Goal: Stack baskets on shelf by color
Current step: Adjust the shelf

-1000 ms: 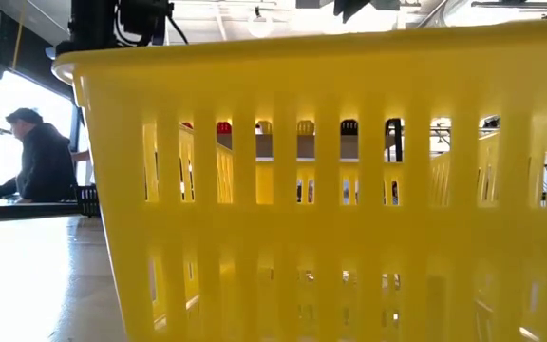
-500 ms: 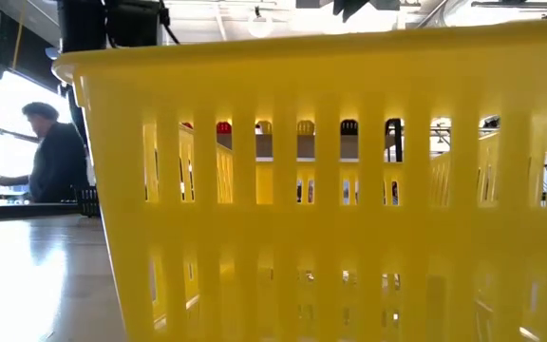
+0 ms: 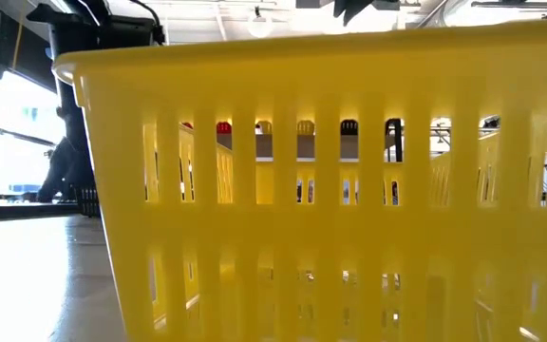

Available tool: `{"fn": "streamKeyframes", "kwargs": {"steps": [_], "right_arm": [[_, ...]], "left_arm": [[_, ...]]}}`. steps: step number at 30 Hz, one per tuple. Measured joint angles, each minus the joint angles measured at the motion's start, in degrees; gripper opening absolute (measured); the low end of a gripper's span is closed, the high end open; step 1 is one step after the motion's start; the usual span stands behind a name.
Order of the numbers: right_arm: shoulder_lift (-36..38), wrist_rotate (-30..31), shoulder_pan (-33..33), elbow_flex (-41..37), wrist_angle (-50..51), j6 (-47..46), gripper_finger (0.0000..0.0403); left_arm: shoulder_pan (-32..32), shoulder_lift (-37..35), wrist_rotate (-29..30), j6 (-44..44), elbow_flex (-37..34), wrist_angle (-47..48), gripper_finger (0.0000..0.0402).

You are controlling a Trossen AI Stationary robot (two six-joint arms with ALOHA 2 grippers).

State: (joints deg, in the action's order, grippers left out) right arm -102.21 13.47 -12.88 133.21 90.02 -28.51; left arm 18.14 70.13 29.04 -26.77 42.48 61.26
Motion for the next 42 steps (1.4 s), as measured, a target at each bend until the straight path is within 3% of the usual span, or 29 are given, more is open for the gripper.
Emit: {"fn": "streamKeyframes", "kwargs": {"steps": [14, 19, 24, 36, 42], "right_arm": [[0.0, 0.02, 0.0, 0.0, 0.0, 0.22, 0.0099], [0.0, 0.02, 0.0, 0.0, 0.0, 0.02, 0.0099], [0.0, 0.04, 0.0, 0.0, 0.0, 0.02, 0.0099], [-0.01, 1.0, 0.0, 0.0, 0.0, 1.89, 0.0099], [-0.02, 1.18, 0.0, 0.0, -0.04, 4.2, 0.0099]], "left_arm": [[-5.26, 0.0, -1.81, 1.45, 0.27, -0.5, 0.0177], [-5.12, -0.02, -0.03, -1.2, 4.36, 4.91, 0.0177], [-2.76, -0.07, 3.88, -3.07, 9.81, 9.78, 0.0177], [5.72, -3.74, 4.74, -0.61, 20.22, 17.03, 0.0177], [12.09, -8.12, -1.59, -1.99, 21.18, 14.23, 0.0177]]}}
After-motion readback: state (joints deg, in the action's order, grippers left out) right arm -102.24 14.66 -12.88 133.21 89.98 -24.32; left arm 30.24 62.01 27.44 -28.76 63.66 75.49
